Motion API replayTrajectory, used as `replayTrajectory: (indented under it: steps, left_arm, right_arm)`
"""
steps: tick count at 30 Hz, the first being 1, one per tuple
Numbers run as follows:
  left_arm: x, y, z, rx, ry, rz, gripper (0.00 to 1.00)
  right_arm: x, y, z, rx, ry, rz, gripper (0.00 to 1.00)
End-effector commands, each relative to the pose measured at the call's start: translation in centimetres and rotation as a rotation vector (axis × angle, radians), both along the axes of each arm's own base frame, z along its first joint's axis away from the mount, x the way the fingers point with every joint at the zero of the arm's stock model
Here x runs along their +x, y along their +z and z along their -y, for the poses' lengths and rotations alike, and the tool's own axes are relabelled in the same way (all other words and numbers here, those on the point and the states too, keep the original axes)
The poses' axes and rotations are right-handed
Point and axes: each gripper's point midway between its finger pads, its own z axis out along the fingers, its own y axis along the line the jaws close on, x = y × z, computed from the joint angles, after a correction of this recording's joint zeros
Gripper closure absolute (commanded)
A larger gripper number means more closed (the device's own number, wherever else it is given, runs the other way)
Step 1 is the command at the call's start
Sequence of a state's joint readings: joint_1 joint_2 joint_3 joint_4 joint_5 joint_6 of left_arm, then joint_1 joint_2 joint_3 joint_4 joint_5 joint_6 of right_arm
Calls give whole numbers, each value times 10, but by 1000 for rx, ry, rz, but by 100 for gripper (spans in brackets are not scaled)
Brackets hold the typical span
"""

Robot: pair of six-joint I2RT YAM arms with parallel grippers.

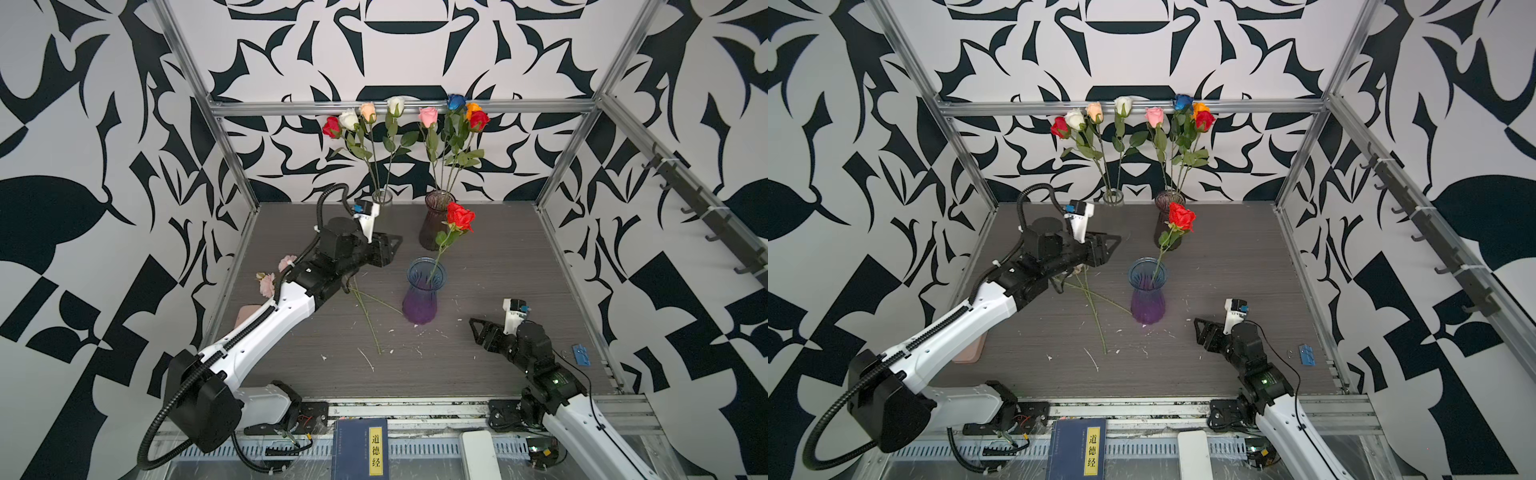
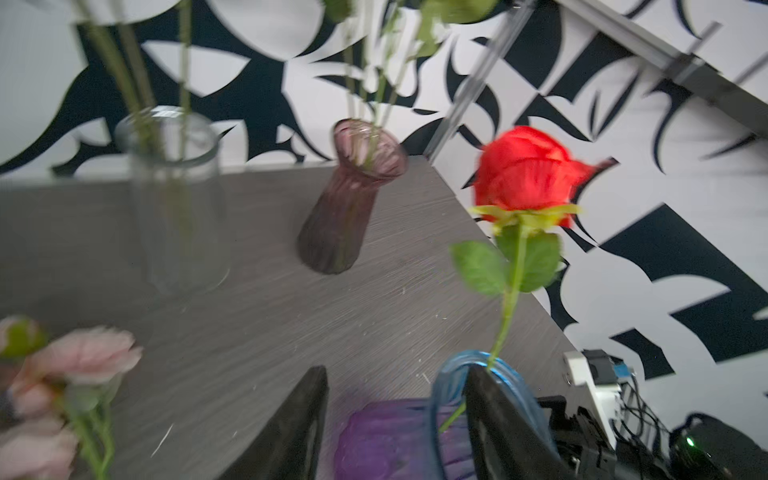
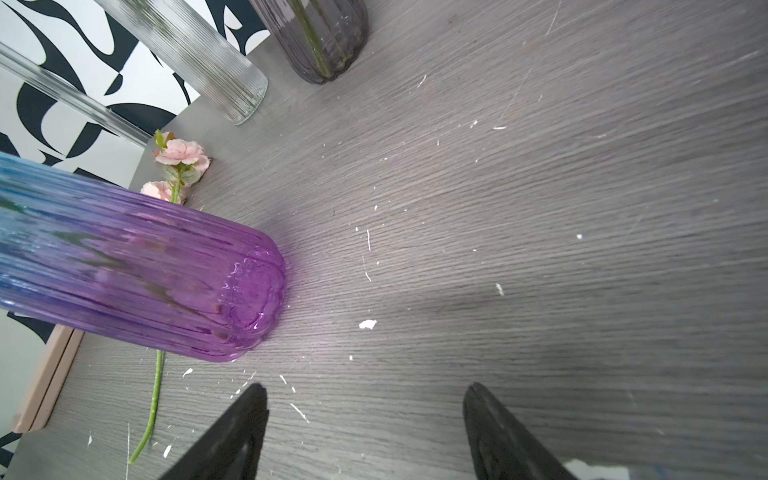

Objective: Arrange the flowers into the vase
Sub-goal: 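Lower the red rose stem into the gradient vase and open the left gripper, then move the left gripper down to the pink roses and close on their stems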

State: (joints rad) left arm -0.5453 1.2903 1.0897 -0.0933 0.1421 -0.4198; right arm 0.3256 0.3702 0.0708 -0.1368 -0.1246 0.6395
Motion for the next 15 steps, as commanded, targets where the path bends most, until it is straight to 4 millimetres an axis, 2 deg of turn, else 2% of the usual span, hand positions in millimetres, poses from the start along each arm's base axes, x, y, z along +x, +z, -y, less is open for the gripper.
replayTrajectory:
  steps: [1, 4, 7, 11, 15]
  left_arm:
    - [-11, -82, -41, 46, 103, -336, 45]
    - [-7, -114, -67, 42, 164, -471, 47]
    - [0, -131, -76, 34, 178, -559, 52]
    - [11, -159, -84, 64, 206, -638, 54]
    - [19, -188, -103, -103, 304, -763, 52]
  right_arm:
    - [3, 4, -1, 0, -2, 28, 22]
    - [3, 5, 2, -4, -14, 31, 22]
    - [3, 5, 7, -12, -41, 33, 22]
    - [2, 6, 11, -10, -64, 44, 22]
    - [2, 7, 12, -8, -69, 53, 22]
